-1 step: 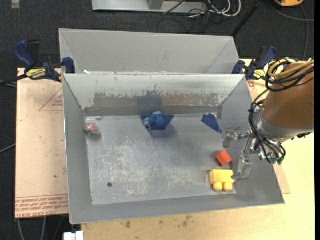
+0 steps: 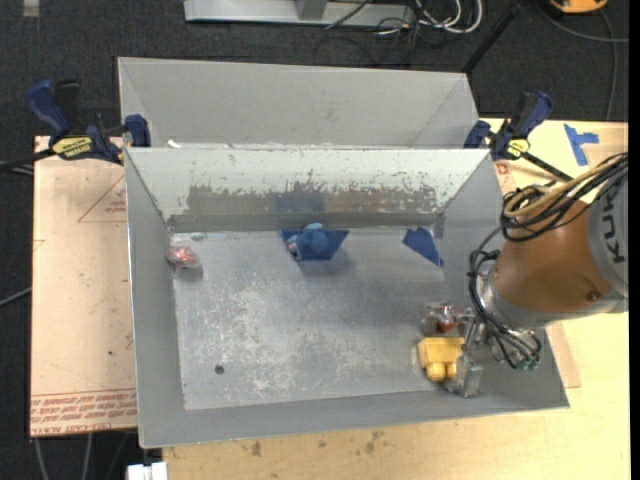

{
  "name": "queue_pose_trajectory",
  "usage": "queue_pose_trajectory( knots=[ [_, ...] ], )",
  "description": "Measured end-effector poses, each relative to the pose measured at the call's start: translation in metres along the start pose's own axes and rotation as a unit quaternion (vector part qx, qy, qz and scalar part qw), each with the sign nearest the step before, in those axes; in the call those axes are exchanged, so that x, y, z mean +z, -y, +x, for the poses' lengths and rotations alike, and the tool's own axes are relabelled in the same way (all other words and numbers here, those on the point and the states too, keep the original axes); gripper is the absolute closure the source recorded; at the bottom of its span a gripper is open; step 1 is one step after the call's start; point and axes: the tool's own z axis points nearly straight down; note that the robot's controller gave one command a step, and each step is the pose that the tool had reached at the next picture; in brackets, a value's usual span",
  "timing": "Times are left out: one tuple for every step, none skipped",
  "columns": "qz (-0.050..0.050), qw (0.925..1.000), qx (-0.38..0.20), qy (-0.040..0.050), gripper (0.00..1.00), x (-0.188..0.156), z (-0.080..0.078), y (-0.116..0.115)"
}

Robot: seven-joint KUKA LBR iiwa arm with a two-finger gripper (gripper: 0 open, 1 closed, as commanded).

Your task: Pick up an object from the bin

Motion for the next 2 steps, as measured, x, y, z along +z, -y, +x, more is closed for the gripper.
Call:
queue_pose_trajectory(
  knots=[
    [0.0,0.9999,0.017,-0.0012,0.0,-0.0336,0.0032,0.0092],
    [-0.001,0.9999,-0.016,-0.0035,0.0,-0.0318,0.0048,0.0027]
  ],
)
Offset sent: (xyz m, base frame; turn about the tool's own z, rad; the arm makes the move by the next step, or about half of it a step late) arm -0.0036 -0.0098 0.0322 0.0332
